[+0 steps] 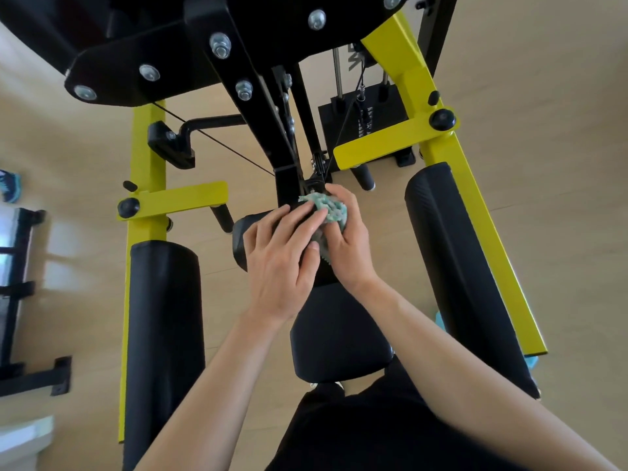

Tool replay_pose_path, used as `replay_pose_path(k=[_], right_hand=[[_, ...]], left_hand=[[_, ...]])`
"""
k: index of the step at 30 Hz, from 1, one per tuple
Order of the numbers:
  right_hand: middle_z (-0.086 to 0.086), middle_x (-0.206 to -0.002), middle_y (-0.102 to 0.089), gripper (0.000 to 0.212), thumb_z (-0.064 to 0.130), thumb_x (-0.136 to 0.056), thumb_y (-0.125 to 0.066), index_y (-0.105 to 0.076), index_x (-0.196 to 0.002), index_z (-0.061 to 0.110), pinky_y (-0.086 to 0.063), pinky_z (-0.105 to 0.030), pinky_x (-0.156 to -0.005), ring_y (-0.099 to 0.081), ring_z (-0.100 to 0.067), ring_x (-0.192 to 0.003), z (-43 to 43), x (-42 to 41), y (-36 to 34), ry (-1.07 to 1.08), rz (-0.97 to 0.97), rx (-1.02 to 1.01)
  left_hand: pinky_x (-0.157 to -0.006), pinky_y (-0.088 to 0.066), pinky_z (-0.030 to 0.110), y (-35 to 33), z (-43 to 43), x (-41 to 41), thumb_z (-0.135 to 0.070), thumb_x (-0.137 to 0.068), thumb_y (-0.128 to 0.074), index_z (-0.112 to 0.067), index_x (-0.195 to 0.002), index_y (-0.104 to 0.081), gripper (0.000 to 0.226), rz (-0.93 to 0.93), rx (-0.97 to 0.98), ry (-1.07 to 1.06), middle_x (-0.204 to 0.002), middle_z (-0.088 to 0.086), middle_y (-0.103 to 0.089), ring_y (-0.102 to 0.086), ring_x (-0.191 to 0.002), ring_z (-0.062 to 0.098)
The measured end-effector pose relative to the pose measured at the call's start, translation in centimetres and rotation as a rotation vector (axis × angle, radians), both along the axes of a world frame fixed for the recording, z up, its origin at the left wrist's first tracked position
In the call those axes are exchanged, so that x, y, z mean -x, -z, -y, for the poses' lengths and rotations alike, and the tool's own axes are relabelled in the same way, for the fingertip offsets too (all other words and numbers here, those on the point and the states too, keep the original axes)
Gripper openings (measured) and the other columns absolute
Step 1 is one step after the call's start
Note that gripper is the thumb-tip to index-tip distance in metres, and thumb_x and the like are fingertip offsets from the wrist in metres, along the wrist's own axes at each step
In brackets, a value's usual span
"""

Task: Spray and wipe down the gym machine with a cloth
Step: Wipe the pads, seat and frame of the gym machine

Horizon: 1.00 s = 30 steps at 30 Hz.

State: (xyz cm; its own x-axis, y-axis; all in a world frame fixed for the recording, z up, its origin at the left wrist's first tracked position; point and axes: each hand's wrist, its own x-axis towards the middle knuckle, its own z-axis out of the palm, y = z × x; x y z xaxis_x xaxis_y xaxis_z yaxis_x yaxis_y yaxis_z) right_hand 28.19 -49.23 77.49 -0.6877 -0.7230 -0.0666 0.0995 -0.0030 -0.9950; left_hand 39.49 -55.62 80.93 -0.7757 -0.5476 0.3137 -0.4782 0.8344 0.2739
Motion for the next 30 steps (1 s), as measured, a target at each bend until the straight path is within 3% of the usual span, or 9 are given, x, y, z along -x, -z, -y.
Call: replay_pose_path(k=[6,8,13,15,18,22,25,28,30], right_hand=[[-0.013,-0.151,-0.047,0.046,0.015,-0.104,-0.051,-0.048,-0.149,0.007,-0.041,-0.057,-0.114,-0.046,-0.027,-0.142,-0.8,-1.7,0.5,0.042,-0.178,0.148],[-0.014,-0.155,-0.042,0.045,0.024,-0.105,-0.053,-0.052,-0.148,0.011,-0.042,-0.057,-0.113,-0.044,-0.029,-0.143,-0.3,-2.1,0.3,0.042,-0.253,0.128],[-0.014,-0.147,-0.051,0.034,0.022,-0.105,-0.056,-0.065,-0.136,0.013,-0.048,-0.052,-0.105,-0.05,-0.03,-0.135,0.6,-1.1,1.3,0.0,-0.515,0.047],[-0.008,-0.142,-0.053,0.038,0.03,-0.104,-0.057,-0.062,-0.138,0.014,-0.051,-0.049,-0.102,-0.054,-0.024,-0.129,0.3,-0.6,1.7,-0.019,-0.456,0.015],[0.0,-0.126,-0.06,0.042,0.04,-0.101,-0.057,-0.059,-0.137,0.019,-0.051,-0.05,-0.099,-0.06,-0.019,-0.117,-0.3,-0.4,2.6,0.027,-0.203,-0.028],[-0.004,-0.128,-0.065,0.047,0.045,-0.105,-0.04,-0.058,-0.137,0.016,-0.046,-0.058,-0.105,-0.06,-0.023,-0.123,-1.4,-1.3,4.6,0.072,0.093,-0.063],[-0.003,-0.143,-0.055,0.053,0.047,-0.106,-0.036,-0.048,-0.148,0.018,-0.04,-0.054,-0.114,-0.05,-0.018,-0.137,-1.8,-2.2,5.0,0.065,0.094,-0.096],[-0.004,-0.148,-0.038,0.061,0.052,-0.101,-0.047,-0.035,-0.157,0.031,-0.039,-0.048,-0.117,-0.041,-0.019,-0.14,-1.8,-2.7,4.2,0.015,-0.016,-0.069],[-0.003,-0.149,-0.031,0.067,0.051,-0.098,-0.056,-0.034,-0.158,0.03,-0.044,-0.045,-0.114,-0.04,-0.019,-0.14,-1.8,-2.8,3.7,0.016,-0.132,-0.047]], left_hand=[[-0.107,-0.034,0.043,-1.1,1.3,0.3,-0.037,-0.103,-0.035,-0.029,-0.134,-0.066,0.044,0.127,-0.019,0.0,-0.148,-0.007,-0.055,-0.048,-0.135,0.022],[-0.106,-0.034,0.044,-1.5,1.7,0.6,-0.034,-0.1,-0.032,-0.03,-0.135,-0.064,0.047,0.132,-0.075,0.009,-0.147,-0.009,-0.054,-0.046,-0.134,0.02],[-0.103,-0.044,0.05,-1.3,2.8,0.3,-0.019,-0.095,-0.042,-0.017,-0.127,-0.071,0.044,-0.024,-0.211,-0.015,-0.135,-0.002,-0.066,-0.059,-0.124,0.019],[-0.104,-0.047,0.049,-0.7,2.7,0.0,-0.016,-0.095,-0.048,-0.014,-0.126,-0.072,0.04,-0.052,-0.167,-0.005,-0.135,0.0,-0.067,-0.061,-0.126,0.02],[-0.103,-0.049,0.049,-0.1,2.5,0.0,-0.016,-0.092,-0.056,-0.009,-0.12,-0.075,0.034,-0.124,-0.142,0.008,-0.13,0.004,-0.07,-0.063,-0.124,0.021],[-0.103,-0.049,0.048,0.3,2.5,-0.1,-0.018,-0.091,-0.062,-0.009,-0.118,-0.075,0.031,-0.149,-0.096,0.023,-0.13,0.005,-0.07,-0.064,-0.123,0.022],[-0.103,-0.049,0.047,0.6,2.5,-0.3,-0.018,-0.093,-0.066,-0.008,-0.118,-0.074,0.029,-0.141,-0.057,0.044,-0.131,0.006,-0.069,-0.063,-0.124,0.023],[-0.105,-0.048,0.045,0.8,2.5,-0.5,-0.021,-0.095,-0.066,-0.01,-0.121,-0.073,0.029,-0.107,-0.01,0.051,-0.135,0.005,-0.067,-0.061,-0.128,0.023],[-0.107,-0.047,0.043,0.9,2.5,-0.7,-0.022,-0.097,-0.065,-0.01,-0.123,-0.072,0.03,-0.096,0.004,0.052,-0.137,0.005,-0.066,-0.059,-0.131,0.023]])
